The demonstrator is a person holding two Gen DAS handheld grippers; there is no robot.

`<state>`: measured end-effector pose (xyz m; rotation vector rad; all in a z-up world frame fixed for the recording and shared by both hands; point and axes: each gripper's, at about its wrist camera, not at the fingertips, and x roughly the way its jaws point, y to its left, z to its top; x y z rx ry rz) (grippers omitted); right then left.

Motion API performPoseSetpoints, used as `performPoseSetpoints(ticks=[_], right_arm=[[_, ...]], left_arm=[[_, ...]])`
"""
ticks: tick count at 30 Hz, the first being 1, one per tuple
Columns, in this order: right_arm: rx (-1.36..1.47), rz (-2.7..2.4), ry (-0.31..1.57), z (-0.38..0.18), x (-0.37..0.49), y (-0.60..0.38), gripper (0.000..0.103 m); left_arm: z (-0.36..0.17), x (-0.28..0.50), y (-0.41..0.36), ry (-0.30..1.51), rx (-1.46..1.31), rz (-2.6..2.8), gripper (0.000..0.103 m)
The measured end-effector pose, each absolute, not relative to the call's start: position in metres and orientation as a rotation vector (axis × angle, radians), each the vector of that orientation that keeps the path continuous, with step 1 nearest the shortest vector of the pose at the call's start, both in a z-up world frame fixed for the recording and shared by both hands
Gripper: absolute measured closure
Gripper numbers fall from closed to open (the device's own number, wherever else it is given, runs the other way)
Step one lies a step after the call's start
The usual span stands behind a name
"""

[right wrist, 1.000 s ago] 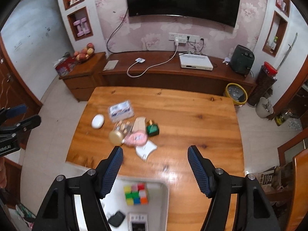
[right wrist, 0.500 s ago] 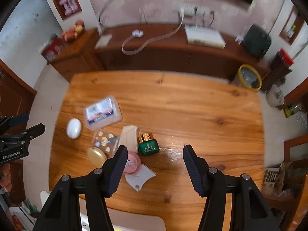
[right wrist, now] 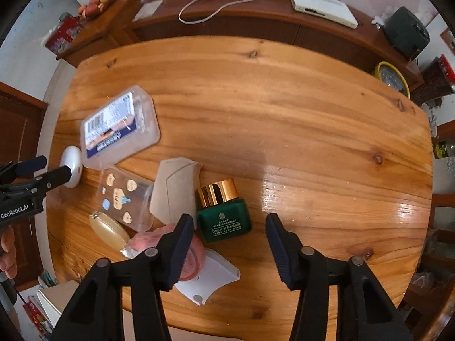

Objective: Organize rigid objects
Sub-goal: 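Grasp the white round case with the left tool while the right tool grasps the green jar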

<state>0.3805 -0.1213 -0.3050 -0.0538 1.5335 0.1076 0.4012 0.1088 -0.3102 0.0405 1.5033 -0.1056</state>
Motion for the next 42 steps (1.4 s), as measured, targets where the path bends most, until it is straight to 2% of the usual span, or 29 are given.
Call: performPoseSetpoints(ticks=[5, 8, 30, 36, 37, 38, 42], right_arm=[[-0.009, 0.113, 1.542, -0.311, 0.382, -0.128, 0.055], [0.020, 0.134, 1.544, -0.310, 0.384, -0.130, 0.061], [-0.076, 0.100, 1.580, -0.320, 0.392, -0.124, 0.060], [-0.106, 0.083, 1.599, -0.332, 0.390, -0.120, 0.062], [-0.097, 0.079, 1.596, -0.331, 0.390, -0.121, 0.062], [-0.086, 0.076, 1.595, -0.331, 0.389, -0.122, 0.062], [-0.067, 0.071, 1.597, -0.332, 0.384, -0.125, 0.062]], left_arm=[[-0.315, 0.402, 0.104, 1.512, 0.041, -0.107, 0.021], [-0.321, 0.406, 0.105, 1.514, 0.048, -0.095, 0.021], [-0.343, 0.418, 0.108, 1.538, 0.054, -0.043, 0.022], [-0.341, 0.414, 0.103, 1.537, 0.042, -0.065, 0.036], [-0.340, 0.414, 0.102, 1.534, 0.040, -0.066, 0.041], [-0.339, 0.413, 0.101, 1.529, 0.041, -0.069, 0.050], [-0.337, 0.410, 0.097, 1.516, 0.069, -0.069, 0.052]])
